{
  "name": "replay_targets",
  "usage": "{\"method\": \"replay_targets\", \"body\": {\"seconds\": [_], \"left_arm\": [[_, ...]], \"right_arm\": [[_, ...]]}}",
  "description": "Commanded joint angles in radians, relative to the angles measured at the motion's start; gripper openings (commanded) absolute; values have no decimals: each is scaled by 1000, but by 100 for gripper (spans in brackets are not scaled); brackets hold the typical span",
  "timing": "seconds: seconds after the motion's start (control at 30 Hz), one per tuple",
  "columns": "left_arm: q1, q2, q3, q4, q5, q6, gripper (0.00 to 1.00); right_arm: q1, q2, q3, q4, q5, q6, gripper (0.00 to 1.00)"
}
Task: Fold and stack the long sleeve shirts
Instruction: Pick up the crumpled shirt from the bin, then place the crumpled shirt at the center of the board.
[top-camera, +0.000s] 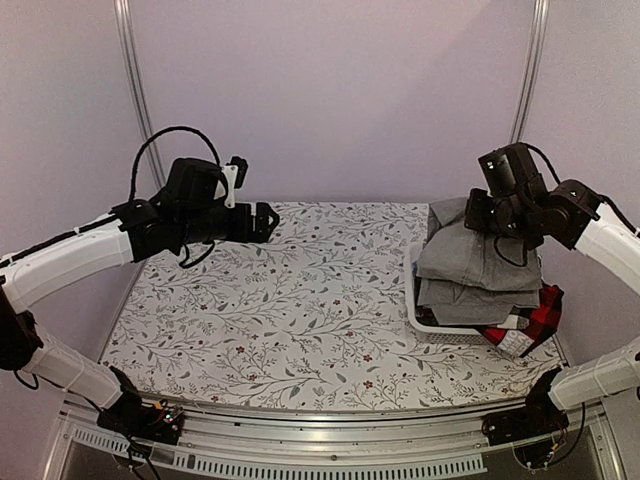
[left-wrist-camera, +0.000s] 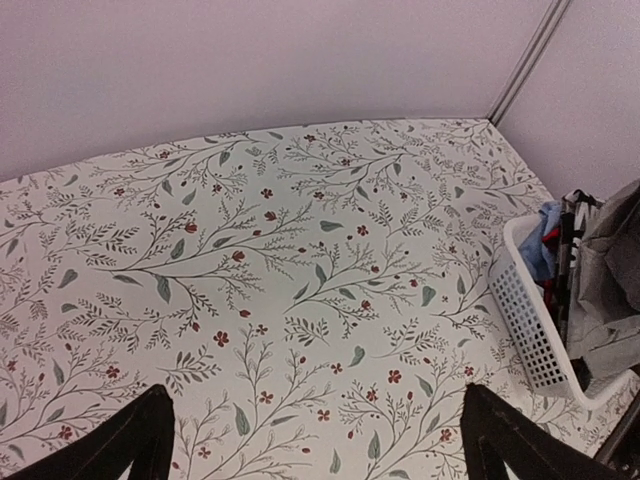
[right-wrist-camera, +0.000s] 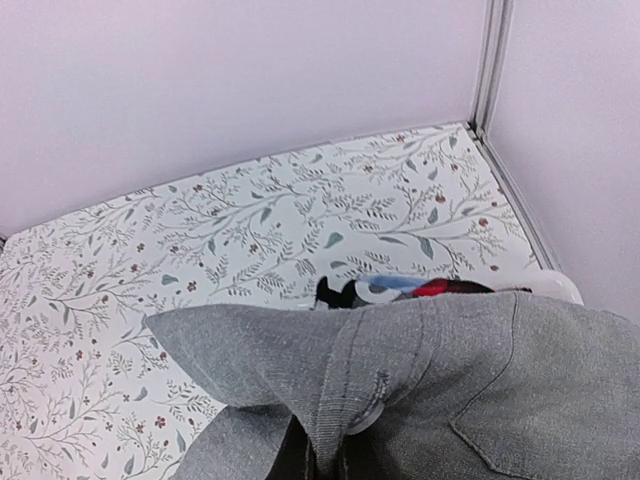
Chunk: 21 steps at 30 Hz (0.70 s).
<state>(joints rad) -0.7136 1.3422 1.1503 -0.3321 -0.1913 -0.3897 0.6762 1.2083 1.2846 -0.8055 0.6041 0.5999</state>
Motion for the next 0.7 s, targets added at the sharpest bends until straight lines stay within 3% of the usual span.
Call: {"method": "replay_targets", "body": {"seconds": [0.0,0.27,0.43,0.67], "left_arm": [[-13,-15,69,-43,2,0,100],[18,-52,151,-173,-4,-14,100],[56,-87,194,-266,-15,-23,100],[69,-136,169,-300,-24,-34,100]], "right_arm": [[50,56,192,78,19,-155,0],[243,335,644,165,-52,-370,0],[331,497,853,243,-200,-450,0],[331,584,653,426,-438,-405,0]]}}
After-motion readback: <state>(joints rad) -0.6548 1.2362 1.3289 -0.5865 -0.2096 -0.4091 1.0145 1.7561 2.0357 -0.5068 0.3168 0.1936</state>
